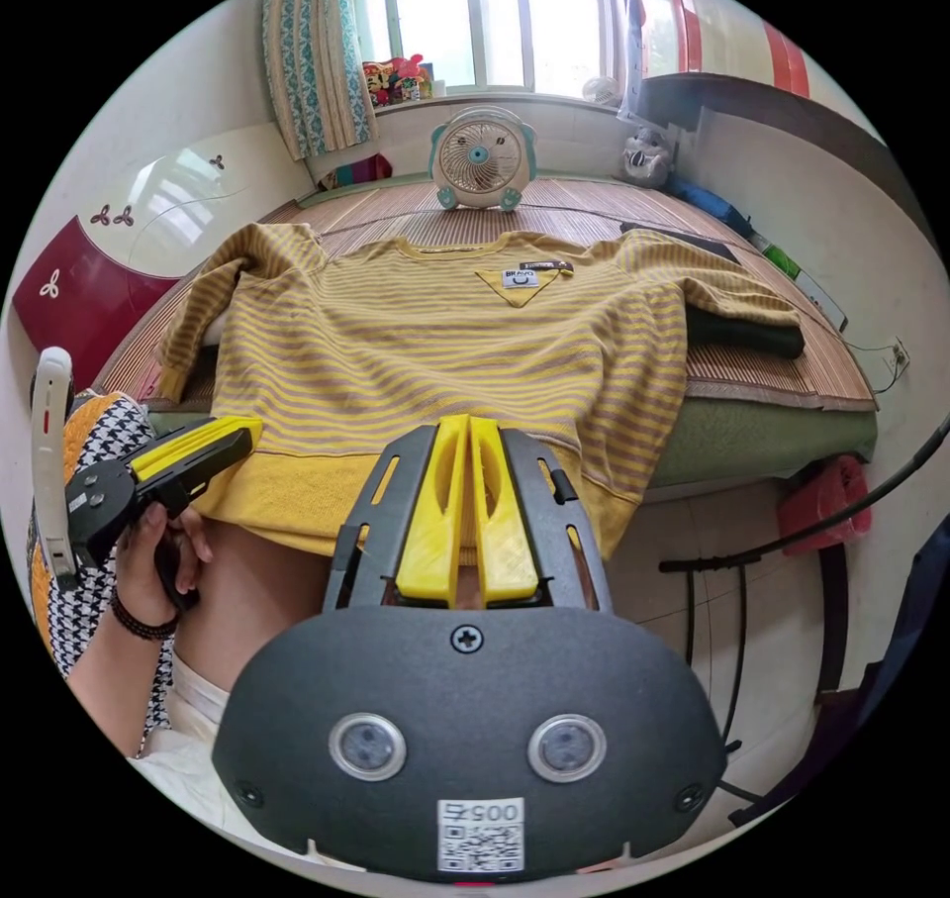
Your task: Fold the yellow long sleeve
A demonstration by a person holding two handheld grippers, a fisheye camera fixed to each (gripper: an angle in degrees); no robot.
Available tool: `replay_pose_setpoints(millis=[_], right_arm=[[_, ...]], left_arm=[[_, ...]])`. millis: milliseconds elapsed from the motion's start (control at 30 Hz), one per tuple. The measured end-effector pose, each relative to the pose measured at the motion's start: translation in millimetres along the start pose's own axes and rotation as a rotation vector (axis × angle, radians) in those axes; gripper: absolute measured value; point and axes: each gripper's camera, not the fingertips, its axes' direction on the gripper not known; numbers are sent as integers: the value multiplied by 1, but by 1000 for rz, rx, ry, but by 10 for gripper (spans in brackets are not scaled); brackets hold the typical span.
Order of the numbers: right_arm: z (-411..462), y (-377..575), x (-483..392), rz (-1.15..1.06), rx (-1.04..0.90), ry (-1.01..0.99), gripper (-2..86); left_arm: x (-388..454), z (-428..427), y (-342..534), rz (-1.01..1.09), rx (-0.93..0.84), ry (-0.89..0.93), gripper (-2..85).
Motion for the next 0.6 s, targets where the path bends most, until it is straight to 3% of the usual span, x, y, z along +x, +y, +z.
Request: replay_pose_setpoints(millis=[600], right_arm=[[0,1,2,2,1,-1,-15]], left_arm=[[-5,2,-5,-1,-2,5,-6]])
